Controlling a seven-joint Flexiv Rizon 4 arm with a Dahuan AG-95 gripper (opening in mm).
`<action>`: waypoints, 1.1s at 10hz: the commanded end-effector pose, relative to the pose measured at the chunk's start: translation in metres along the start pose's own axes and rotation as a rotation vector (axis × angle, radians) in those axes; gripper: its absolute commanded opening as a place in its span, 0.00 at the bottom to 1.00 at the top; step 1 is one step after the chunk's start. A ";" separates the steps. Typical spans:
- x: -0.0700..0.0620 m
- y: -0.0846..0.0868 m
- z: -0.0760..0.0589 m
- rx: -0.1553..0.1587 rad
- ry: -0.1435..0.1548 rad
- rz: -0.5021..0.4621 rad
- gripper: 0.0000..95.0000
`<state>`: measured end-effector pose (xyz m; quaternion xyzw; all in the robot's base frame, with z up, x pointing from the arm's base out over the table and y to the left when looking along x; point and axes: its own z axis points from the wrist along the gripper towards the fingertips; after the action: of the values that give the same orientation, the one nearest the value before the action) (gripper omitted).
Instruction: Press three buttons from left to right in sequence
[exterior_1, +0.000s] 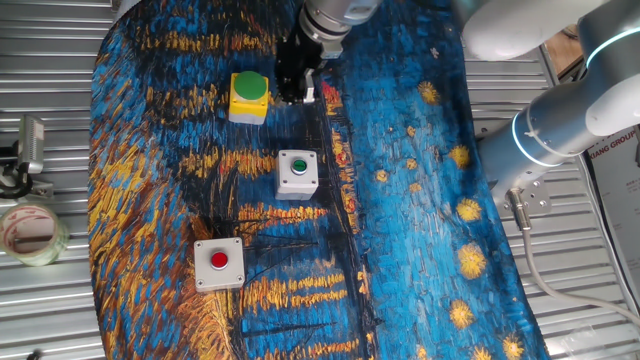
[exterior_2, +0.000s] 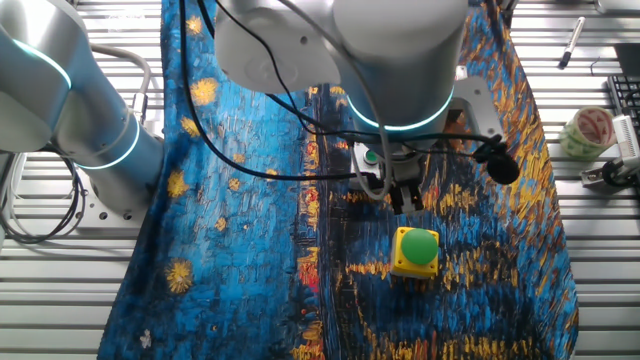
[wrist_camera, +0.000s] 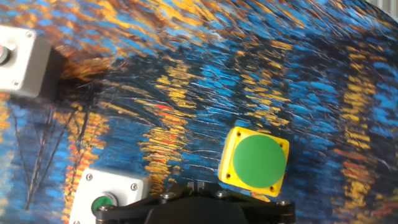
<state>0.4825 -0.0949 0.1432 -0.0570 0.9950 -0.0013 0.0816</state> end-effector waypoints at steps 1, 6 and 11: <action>0.000 0.000 0.000 -0.004 0.013 0.077 0.00; 0.000 0.000 0.000 -0.007 0.012 0.075 0.00; 0.000 0.000 0.000 0.003 0.012 0.085 0.00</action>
<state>0.4828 -0.0960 0.1426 -0.0128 0.9970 -0.0012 0.0760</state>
